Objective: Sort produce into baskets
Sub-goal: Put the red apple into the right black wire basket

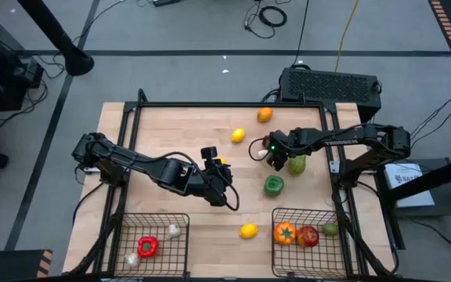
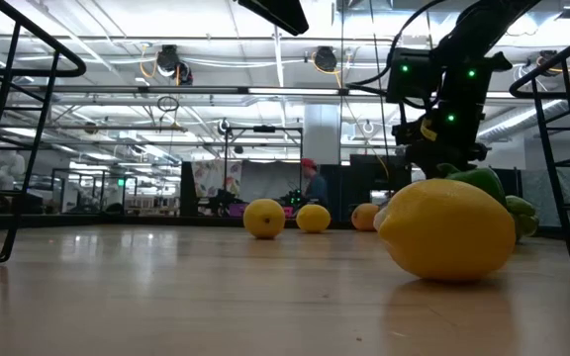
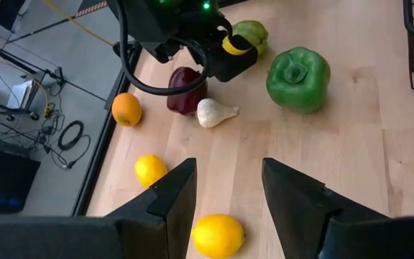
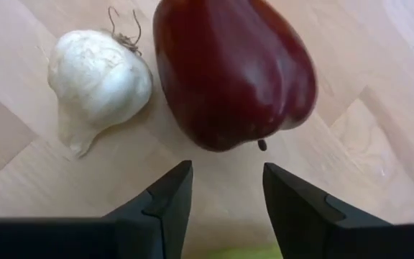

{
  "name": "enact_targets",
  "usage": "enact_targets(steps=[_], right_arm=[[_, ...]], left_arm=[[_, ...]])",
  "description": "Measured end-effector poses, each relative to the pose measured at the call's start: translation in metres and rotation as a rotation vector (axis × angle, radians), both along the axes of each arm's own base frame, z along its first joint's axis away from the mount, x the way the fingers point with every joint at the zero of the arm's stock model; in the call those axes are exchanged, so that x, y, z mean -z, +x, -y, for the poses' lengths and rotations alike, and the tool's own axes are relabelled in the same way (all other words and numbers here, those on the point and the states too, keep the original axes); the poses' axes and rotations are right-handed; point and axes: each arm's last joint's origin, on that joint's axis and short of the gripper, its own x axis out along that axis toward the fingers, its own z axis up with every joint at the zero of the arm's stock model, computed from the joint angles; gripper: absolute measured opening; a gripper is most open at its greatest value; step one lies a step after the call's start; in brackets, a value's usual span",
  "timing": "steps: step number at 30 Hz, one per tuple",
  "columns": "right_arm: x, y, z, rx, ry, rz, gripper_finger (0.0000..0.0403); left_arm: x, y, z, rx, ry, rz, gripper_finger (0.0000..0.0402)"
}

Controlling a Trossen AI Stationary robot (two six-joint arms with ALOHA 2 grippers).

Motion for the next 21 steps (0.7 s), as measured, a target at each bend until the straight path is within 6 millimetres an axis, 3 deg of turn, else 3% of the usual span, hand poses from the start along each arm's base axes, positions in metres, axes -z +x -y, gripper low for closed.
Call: enact_targets(steps=[9,21], right_arm=[[-0.009,-0.013,-0.002,-0.111,0.018,-0.073,0.0162],[-0.014,-0.014,0.020,-0.218,-0.058,-0.069,0.0162]], left_arm=[[0.000,0.000,0.000,0.000,0.000,0.000,0.0166],[0.000,0.000,-0.001,-0.002,0.000,-0.001,0.0166]])
